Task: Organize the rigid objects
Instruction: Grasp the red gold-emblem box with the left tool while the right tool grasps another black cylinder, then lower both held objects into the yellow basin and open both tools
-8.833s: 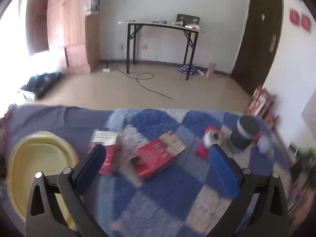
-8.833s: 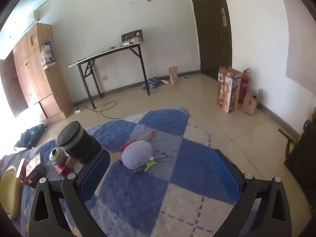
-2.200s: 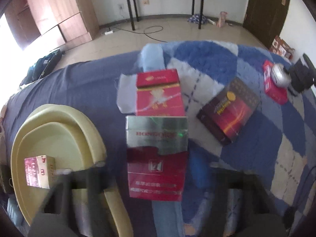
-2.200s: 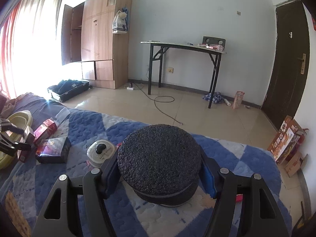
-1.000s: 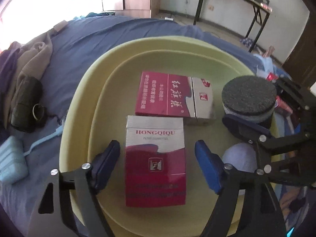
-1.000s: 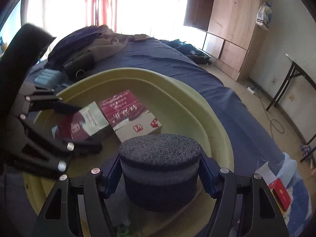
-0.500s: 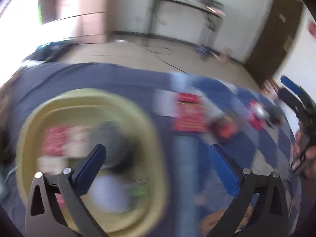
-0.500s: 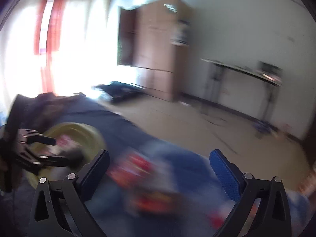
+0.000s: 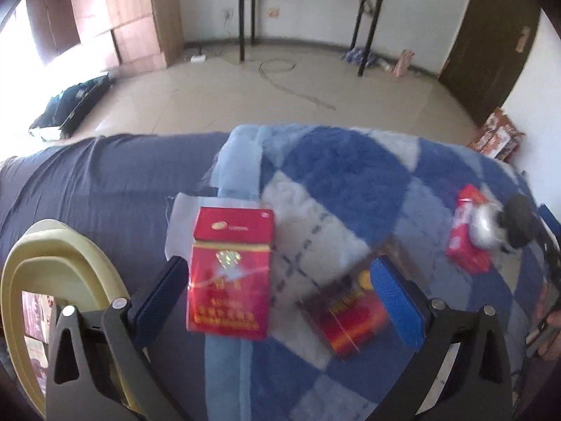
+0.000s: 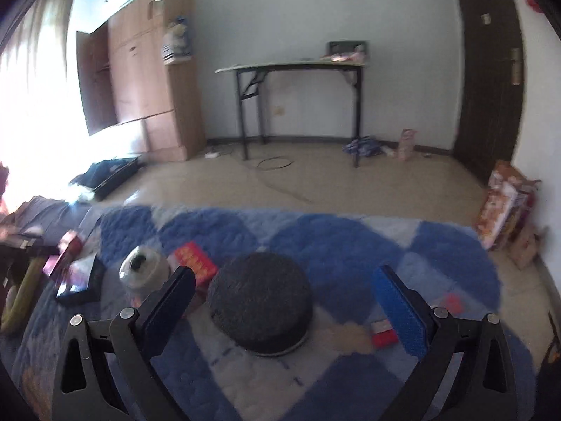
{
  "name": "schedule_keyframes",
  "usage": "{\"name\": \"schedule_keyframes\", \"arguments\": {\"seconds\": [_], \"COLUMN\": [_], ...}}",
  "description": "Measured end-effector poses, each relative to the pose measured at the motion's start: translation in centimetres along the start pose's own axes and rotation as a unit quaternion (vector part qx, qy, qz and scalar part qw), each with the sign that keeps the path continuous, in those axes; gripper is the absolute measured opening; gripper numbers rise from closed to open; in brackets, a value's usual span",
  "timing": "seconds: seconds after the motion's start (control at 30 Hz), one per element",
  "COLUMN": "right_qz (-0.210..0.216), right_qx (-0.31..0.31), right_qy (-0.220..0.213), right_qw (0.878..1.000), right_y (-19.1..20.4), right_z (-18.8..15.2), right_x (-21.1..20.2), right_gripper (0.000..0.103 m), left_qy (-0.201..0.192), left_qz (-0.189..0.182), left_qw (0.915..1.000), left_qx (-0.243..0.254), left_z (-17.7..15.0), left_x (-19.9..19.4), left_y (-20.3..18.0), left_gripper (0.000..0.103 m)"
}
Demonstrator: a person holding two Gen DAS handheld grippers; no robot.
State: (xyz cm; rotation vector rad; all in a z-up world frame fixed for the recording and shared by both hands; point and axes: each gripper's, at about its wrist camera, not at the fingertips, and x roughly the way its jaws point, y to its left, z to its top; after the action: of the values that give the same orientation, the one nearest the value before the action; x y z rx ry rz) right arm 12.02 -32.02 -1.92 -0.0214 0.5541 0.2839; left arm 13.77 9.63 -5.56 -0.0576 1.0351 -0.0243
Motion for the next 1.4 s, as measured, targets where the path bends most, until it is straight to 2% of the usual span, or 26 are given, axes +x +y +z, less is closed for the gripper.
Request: {"name": "schedule_keyframes", "arguments": {"seconds": [0.17,0.27,0.33,0.37,0.4,0.43,0.5,0.6,0.7,0.77,0.8,0.87,0.93,1.0,1.03,1.13,1.2,1.3,1.4], "right_qz": [-0.002,-0.01,-0.003,-0.003,-0.001,-0.003,-0.007,-0.017,-0.02,0.004,0.033,0.072,0.131,0.208,0.23,0.291,0.333,0.344,0.333], "right_qx": [-0.031,-0.023,-0.017,-0.018,-0.02,-0.024,-0.028,-0.007,-0.018,-0.033,-0.046,-0.072,-0.107,-0.147,-0.158,-0.227,-0.268,-0.32,-0.343], "right_qy": [0.034,0.03,0.031,0.038,0.049,0.058,0.055,0.007,-0.044,-0.064,-0.071,-0.075,-0.073,-0.044,-0.035,0.002,0.04,0.086,0.1], "right_qw": [0.999,0.999,0.999,0.999,0.999,0.998,0.998,1.0,0.999,0.997,0.996,0.992,0.983,0.966,0.959,0.93,0.903,0.878,0.873], "right_y": [1.0,0.6,0.4,0.3,0.4,0.5,0.6,-0.3,-0.2,1.0,2.5,5.2,9.3,15.2,17.0,25.4,31.4,37.8,41.7], "right_z": [-0.8,-0.4,-0.2,-0.1,-0.1,-0.2,-0.3,0.0,0.6,1.4,2.1,2.9,3.6,4.0,4.0,2.8,1.1,-1.6,-3.1], "right_x": [2.4,2.9,3.0,3.4,3.9,4.4,4.7,2.4,-0.9,-3.1,-4.5,-5.8,-6.5,-5.9,-5.7,-4.7,-3.7,-1.8,0.2], "right_gripper": [0.103,0.101,0.083,0.078,0.068,0.068,0.067,0.067,0.067,0.067,0.067,0.067,0.067,0.067,0.067,0.067,0.067,0.067,0.067], "left_qy": [0.021,0.029,0.03,0.033,0.038,0.037,0.025,0.017,0.003,-0.01,-0.018,-0.025,-0.023,-0.019,-0.02,-0.018,-0.016,-0.022,-0.019], "left_qz": [0.003,-0.003,0.007,0.006,-0.005,-0.015,-0.016,-0.036,-0.067,-0.08,-0.081,-0.071,-0.042,-0.015,-0.003,0.026,0.028,0.03,0.035], "left_qw": [0.9993,0.999,0.9992,0.9992,0.9989,0.9986,0.9991,0.9989,0.9975,0.9964,0.9962,0.9968,0.9983,0.9985,0.9978,0.9948,0.9923,0.9886,0.9871], "left_qx": [-0.03,-0.032,-0.024,-0.023,-0.027,-0.036,-0.029,-0.024,-0.025,-0.027,-0.026,-0.028,-0.032,-0.048,-0.063,-0.097,-0.12,-0.146,-0.155], "left_z": [0.6,0.7,0.6,0.5,0.3,0.1,0.1,-0.1,-1.2,-2.3,-3.1,-4.6,-6.2,-8.1,-9.0,-11.8,-12.8,-13.0,-11.6], "left_x": [2.6,4.0,4.2,4.4,4.6,4.4,3.6,2.1,-1.5,-4.5,-6.6,-9.6,-11.7,-13.0,-13.6,-14.0,-13.5,-12.3,-10.5], "left_y": [2.0,2.3,2.3,2.4,2.5,2.7,2.7,2.9,3.8,4.9,5.9,8.0,10.9,14.1,15.9,20.4,22.4,24.8,26.2], "left_gripper": [0.103,0.103,0.102,0.097,0.085,0.082,0.061,0.06,0.06,0.059,0.059,0.059,0.06,0.06,0.06,0.059,0.06,0.06,0.06]}}
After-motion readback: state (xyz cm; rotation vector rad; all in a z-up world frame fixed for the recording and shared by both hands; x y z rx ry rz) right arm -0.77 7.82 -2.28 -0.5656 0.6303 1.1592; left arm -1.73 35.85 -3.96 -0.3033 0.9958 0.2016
